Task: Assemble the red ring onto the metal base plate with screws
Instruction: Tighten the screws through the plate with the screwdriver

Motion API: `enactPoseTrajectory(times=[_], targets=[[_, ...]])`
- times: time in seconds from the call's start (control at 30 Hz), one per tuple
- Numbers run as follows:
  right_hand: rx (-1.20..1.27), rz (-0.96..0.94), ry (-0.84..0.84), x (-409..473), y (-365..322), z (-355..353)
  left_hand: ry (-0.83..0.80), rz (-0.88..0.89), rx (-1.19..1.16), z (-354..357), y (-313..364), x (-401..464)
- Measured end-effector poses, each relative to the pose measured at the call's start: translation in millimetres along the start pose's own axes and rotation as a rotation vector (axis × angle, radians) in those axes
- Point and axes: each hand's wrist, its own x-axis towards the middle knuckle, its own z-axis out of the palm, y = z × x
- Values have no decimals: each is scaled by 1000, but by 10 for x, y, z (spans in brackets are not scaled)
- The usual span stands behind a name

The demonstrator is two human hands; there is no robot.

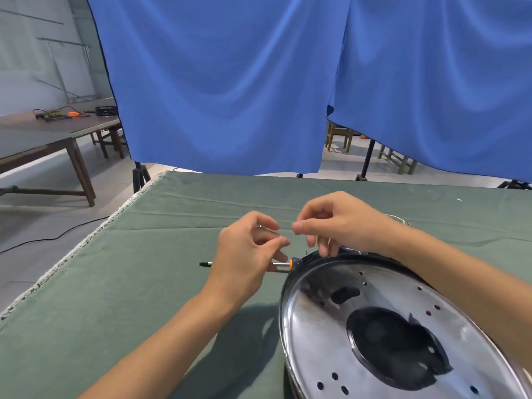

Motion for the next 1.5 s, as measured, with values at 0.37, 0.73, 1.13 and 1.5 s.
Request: enactPoseTrajectory(times=[0.37,0.73,1.13,1.5], targets=[[503,241,-144,-266,111,-132,-73,369,168,136,155,-74],[662,215,-79,-225,268,-37,-12,263,77,249,103,-44],[707,154,-35,-212,256,32,7,-20,-215,275,164,-42],[66,191,128,-385,328,148,-246,-430,409,195,8,-11]])
